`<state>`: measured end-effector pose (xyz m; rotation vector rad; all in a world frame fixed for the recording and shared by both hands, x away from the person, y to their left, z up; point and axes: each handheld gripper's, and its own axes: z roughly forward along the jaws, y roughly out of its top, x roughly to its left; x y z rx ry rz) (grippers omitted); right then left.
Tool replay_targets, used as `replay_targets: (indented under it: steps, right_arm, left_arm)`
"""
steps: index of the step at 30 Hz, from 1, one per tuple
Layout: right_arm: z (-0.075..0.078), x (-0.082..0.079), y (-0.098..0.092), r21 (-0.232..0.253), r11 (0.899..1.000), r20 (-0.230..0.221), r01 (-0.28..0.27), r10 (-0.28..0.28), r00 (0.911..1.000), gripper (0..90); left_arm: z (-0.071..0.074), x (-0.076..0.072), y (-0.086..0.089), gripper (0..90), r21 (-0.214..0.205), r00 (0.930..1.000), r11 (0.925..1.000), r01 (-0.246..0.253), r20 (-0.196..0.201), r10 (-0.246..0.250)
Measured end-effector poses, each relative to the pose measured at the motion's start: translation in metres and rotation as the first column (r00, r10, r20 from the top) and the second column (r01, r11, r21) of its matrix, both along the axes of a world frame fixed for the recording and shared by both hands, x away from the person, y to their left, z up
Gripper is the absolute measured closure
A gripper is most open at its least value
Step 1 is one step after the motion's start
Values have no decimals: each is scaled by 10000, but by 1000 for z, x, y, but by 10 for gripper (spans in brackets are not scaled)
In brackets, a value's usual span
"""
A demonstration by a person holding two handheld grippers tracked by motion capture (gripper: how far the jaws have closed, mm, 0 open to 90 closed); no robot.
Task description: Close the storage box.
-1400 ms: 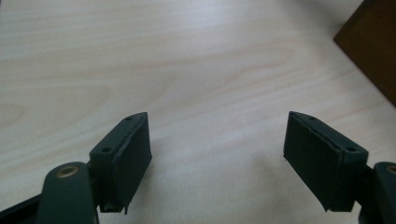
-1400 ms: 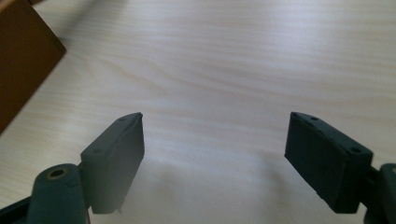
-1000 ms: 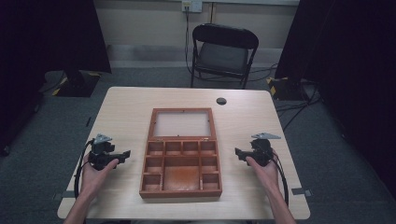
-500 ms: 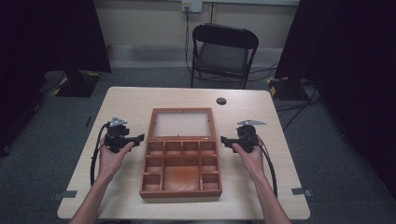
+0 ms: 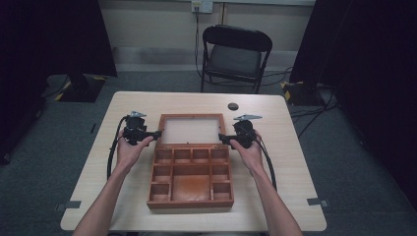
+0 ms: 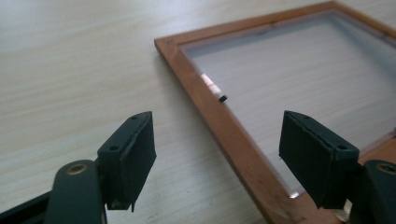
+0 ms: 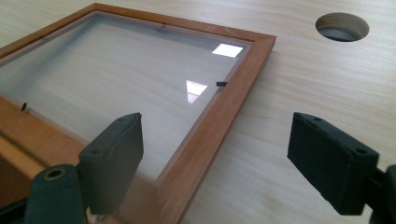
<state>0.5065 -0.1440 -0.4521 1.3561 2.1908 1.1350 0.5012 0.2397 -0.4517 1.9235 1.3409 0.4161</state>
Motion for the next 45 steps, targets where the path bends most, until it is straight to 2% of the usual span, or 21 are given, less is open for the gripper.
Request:
replay_targets:
  steps: [1, 3, 5, 6, 7, 8, 13, 15, 16, 17, 19, 20, 24, 25, 30, 34, 37, 41, 45]
  right_arm:
    - [-2, 4, 1, 18, 10000, -84, -15, 15, 10000, 174]
    - [-9, 12, 4, -80, 10000, -264, 3, -5, 9997, 170]
    - [-10, 13, 5, -103, 9999, -290, -1, -2, 9996, 168]
    - [-13, 14, 6, -88, 10000, -304, 17, -20, 9995, 167]
    - [-18, 16, 9, 41, 10000, -439, -3, 5, 9990, 159]
    - [-18, 16, 9, 41, 10000, -439, -3, 5, 9990, 159]
    - [-23, 21, 15, 524, 9986, -520, -54, 82, 9986, 150]
    - [-25, 26, 19, 802, 9967, -819, -84, 150, 9965, 142]
    - [-26, 27, 21, 919, 9957, -928, -90, 175, 9955, 141]
    - [-26, 27, 21, 919, 9957, -928, -90, 175, 9955, 141]
    - [-27, 28, 24, 1005, 9949, -947, -126, 221, 9953, 128]
    - [-28, 28, 25, 1047, 9945, -964, -76, 178, 9952, 122]
    - [-33, 31, 23, 1550, 9879, -1282, 109, 92, 9917, 109]
    - [-33, 31, 23, 1713, 9850, -1484, 207, 50, 9889, 109]
    - [-38, 35, 21, 2162, 9761, -1743, 201, 183, 9845, 108]
    - [-38, 36, 23, 2207, 9752, -1861, 183, 237, 9822, 118]
    - [-37, 36, 22, 2280, 9735, -1901, 159, 284, 9813, 147]
    - [-35, 36, 18, 2400, 9706, -1919, 199, 273, 9810, 190]
    - [-36, 36, 12, 2721, 9620, -1868, 213, 311, 9819, 254]
  left_arm:
    - [-3, 1, 0, 270, -64, 9998, 9998, -207, -81, 206]
    - [-6, 2, 0, 269, -9, 9998, 9999, -156, -84, 156]
    - [-9, 2, 0, 267, 38, 9998, 10000, -87, -204, 87]
    - [-11, 1, 0, 260, -45, 9997, 9999, -143, -182, 143]
    - [-13, 1, 3, 249, -312, 9996, 9992, -232, -174, 227]
    - [-13, 1, 3, 245, -312, 9996, 9992, -232, -174, 227]
    - [-15, 2, 5, 252, -526, 9997, 9986, -93, -250, 80]
    - [-15, 2, 2, 277, -445, 9997, 9989, -167, -197, 158]
    - [-15, 2, -1, 277, -271, 9995, 9995, -176, -250, 169]
    - [-14, 2, -4, 277, -169, 9994, 9997, -162, -322, 156]
    - [-13, 2, -10, 278, -99, 9990, 9997, 224, -382, -228]
    - [-13, 2, -13, 280, -154, 9995, 9998, 151, -276, -155]
    - [-14, 6, -11, 270, -374, 9982, 9992, 153, -566, -174]
    - [-15, 6, -11, 261, -355, 9985, 9993, 144, -520, -163]
    - [-16, 7, -10, 244, -459, 9983, 9988, 146, -561, -172]
    - [-17, 7, -8, 253, -637, 9977, 9978, 176, -642, -217]
    - [-19, 9, -7, 268, -1007, 9968, 9947, 215, -742, -291]
    - [-21, 9, -7, 274, -1163, 9966, 9926, 362, -687, -444]
    - [-21, 9, -6, 279, -1216, 9970, 9919, 380, -619, -458]
